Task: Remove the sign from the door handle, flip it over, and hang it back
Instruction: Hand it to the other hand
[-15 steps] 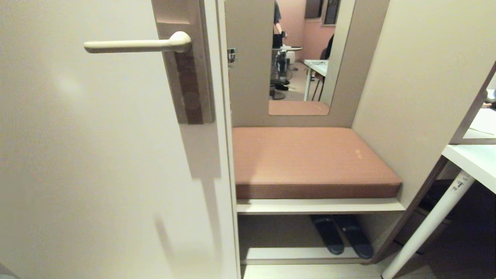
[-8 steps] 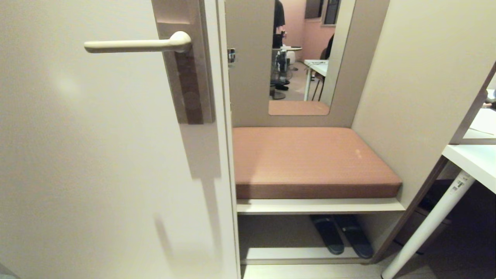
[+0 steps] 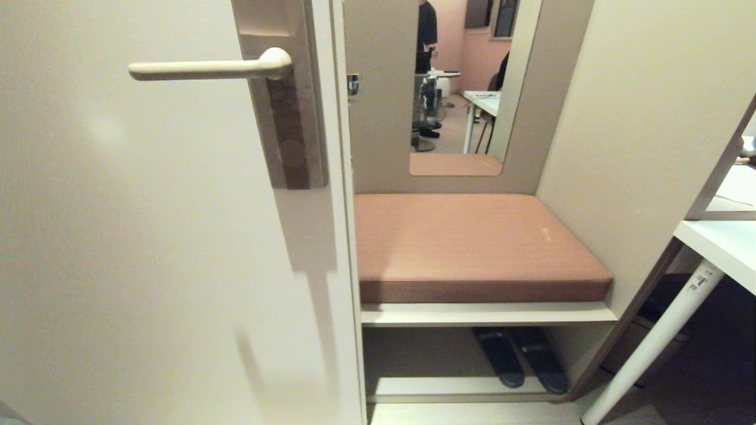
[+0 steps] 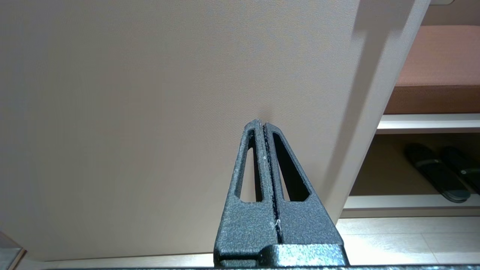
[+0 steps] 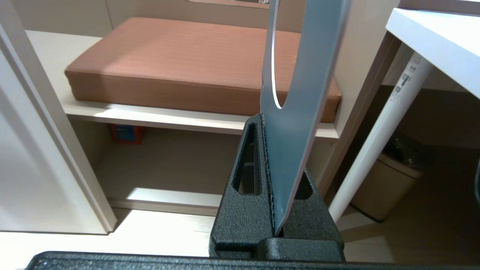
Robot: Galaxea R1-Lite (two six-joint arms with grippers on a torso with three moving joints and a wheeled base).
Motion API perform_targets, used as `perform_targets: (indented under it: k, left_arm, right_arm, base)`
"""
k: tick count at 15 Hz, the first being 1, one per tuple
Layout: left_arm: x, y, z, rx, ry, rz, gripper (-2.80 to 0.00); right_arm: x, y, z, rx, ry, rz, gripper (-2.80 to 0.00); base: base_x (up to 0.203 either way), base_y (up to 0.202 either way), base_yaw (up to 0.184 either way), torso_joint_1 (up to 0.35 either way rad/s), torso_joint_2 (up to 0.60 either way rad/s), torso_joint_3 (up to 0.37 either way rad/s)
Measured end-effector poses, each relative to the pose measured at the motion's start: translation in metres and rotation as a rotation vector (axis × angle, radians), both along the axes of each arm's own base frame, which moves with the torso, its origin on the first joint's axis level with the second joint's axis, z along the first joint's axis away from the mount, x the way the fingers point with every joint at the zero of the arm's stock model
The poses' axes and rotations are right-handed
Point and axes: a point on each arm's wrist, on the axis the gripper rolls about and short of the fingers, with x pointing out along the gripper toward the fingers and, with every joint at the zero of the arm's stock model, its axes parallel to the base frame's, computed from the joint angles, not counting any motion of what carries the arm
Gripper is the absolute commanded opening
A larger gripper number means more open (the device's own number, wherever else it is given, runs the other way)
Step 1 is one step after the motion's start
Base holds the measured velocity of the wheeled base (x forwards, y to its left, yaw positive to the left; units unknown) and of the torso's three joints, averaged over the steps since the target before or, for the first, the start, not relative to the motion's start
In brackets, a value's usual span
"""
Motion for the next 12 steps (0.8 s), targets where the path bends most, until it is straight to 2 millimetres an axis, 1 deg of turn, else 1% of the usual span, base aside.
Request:
perform_targets:
  k: [3, 7, 9, 10, 12]
  left_arm:
    - [0.000, 0.000, 0.000, -0.006, 0.001, 0.002, -2.80]
    - [0.000, 0.000, 0.000, -0.006, 0.000, 0.001, -2.80]
    - [0.000, 0.000, 0.000, 0.003, 0.000, -0.002, -2.80]
    - [0.000, 0.000, 0.000, 0.008, 0.000, -0.004, -2.80]
    - [0.000, 0.000, 0.000, 0.013, 0.000, -0.005, -2.80]
  right_arm:
    - [0.000, 0.000, 0.001, 0.034, -0.008, -0.012, -2.80]
    - [-0.008, 0.000, 0.025, 0.056, -0.046, -0.002, -2.80]
    - [-0.011, 0.000, 0.045, 0.059, -0.063, -0.001, -2.80]
    - [-0.011, 0.000, 0.061, 0.059, -0.077, -0.001, -2.80]
    - [-0.010, 0.000, 0.100, 0.060, -0.109, -0.001, -2.80]
  base:
    - [0.000, 0.000, 0.000, 0.000, 0.00, 0.000]
    - [0.000, 0.000, 0.000, 0.000, 0.00, 0.000]
    - [0.000, 0.000, 0.000, 0.000, 0.00, 0.000]
    - [0.000, 0.000, 0.000, 0.000, 0.00, 0.000]
    - [0.000, 0.000, 0.000, 0.000, 0.00, 0.000]
